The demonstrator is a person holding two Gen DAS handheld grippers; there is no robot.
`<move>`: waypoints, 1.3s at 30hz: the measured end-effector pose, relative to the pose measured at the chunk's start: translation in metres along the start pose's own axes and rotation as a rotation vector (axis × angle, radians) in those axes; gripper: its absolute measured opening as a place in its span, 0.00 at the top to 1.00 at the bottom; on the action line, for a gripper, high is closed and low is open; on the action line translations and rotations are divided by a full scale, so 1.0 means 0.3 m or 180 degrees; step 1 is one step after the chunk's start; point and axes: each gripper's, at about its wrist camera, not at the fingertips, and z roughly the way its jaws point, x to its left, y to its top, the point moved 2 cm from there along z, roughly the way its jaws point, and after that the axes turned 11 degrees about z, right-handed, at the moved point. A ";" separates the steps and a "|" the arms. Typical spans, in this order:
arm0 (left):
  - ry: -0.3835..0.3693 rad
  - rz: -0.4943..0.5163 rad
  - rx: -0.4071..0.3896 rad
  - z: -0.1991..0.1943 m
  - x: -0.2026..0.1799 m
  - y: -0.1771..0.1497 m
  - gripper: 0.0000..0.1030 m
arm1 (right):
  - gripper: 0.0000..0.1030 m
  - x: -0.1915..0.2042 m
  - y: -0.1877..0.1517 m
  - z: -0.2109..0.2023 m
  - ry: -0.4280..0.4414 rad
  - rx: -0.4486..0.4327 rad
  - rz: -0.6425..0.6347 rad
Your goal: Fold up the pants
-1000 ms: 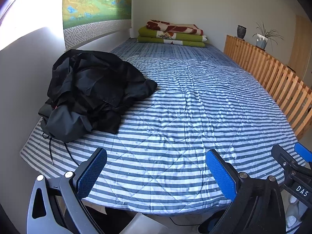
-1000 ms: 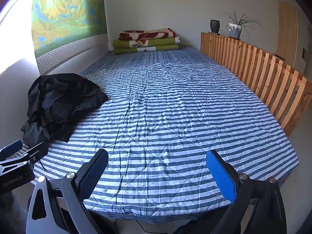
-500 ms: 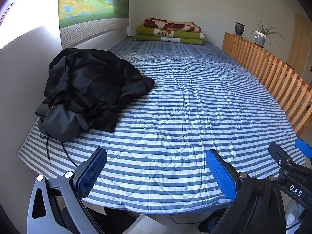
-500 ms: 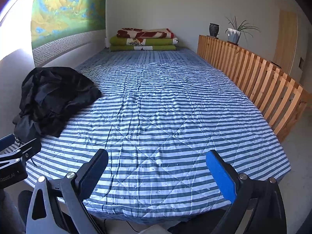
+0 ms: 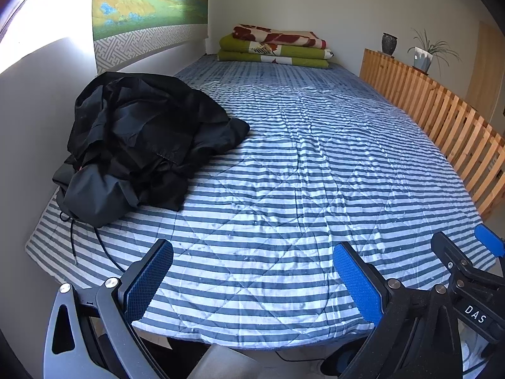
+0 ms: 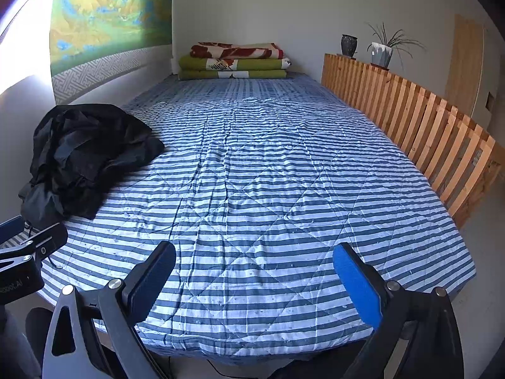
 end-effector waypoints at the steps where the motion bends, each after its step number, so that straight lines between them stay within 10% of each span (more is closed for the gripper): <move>1: -0.0009 0.0002 0.0008 0.006 0.000 -0.001 0.00 | 0.04 0.003 0.000 -0.003 -0.0015 -0.0047 -0.0017; 16: -0.0033 -0.0018 -0.0029 0.022 0.010 -0.002 0.00 | 0.04 0.007 -0.047 0.072 0.0183 0.0373 0.0019; 29: 0.0022 0.0001 -0.0069 0.020 0.017 -0.005 0.00 | 0.04 -0.040 -0.024 0.032 0.0262 0.0141 0.0541; 39: 0.0078 -0.0037 -0.0078 0.027 0.031 -0.003 0.00 | 0.04 0.026 -0.034 0.047 0.0112 0.0093 -0.0081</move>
